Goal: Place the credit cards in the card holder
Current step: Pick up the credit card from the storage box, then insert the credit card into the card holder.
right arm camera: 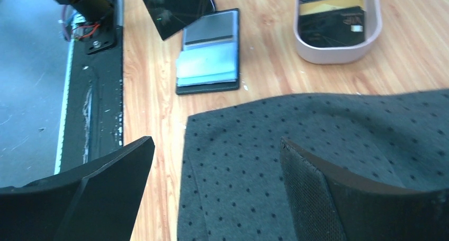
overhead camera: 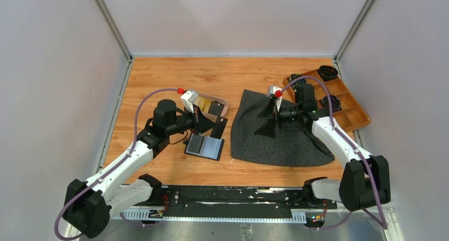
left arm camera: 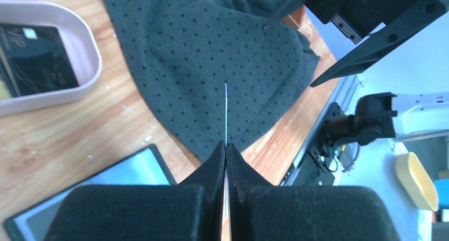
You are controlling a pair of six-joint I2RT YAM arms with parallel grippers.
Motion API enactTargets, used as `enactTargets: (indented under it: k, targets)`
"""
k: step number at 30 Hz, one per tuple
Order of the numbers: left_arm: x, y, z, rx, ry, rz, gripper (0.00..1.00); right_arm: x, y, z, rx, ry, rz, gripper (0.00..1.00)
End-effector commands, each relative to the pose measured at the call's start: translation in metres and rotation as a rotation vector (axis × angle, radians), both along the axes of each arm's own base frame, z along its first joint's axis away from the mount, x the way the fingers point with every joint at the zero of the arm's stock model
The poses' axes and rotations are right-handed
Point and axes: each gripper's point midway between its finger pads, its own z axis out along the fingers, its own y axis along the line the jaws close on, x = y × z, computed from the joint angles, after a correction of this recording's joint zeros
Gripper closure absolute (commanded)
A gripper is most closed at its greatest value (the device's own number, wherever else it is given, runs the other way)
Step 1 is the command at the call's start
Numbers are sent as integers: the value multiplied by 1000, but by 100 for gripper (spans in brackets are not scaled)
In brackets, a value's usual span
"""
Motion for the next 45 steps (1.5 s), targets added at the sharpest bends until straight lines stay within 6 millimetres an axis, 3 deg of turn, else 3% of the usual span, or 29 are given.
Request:
enactTargets:
  k: [1, 10, 16, 24, 29, 31, 35, 36, 38, 40, 45]
  targets:
    - [-19, -6, 5, -109, -3, -62, 100, -26, 21, -4, 18, 28, 125, 9]
    - [-40, -21, -8, -113, -6, -188, 100, -56, 56, -16, 8, 111, 262, 10]
    - [-46, -32, -9, -107, -5, -244, 100, -58, 70, -10, 58, 230, 257, 10]
    - [-53, -44, -13, -91, 1, -299, 100, -64, 83, -19, 27, 288, 267, 18]
    - [-57, -50, -14, -87, 6, -333, 100, -72, 91, -21, 22, 316, 312, 38]
    - [-59, -51, -14, -87, 7, -344, 100, -74, 93, -21, 25, 321, 331, 52]
    - [-62, -50, -14, -89, 6, -352, 100, -77, 93, -19, 34, 310, 366, 90]
    - [-62, -50, -14, -89, 6, -352, 100, -77, 93, -18, 36, 304, 373, 97]
    - [-63, -49, -14, -92, 7, -350, 100, -81, 92, -15, 48, 291, 399, 100]
    - [-64, -48, -15, -94, 12, -340, 92, -85, 91, -11, 62, 273, 431, 100]
    - [-68, -38, -17, -100, 1, -290, 53, -89, 85, -2, 81, 265, 466, 100]
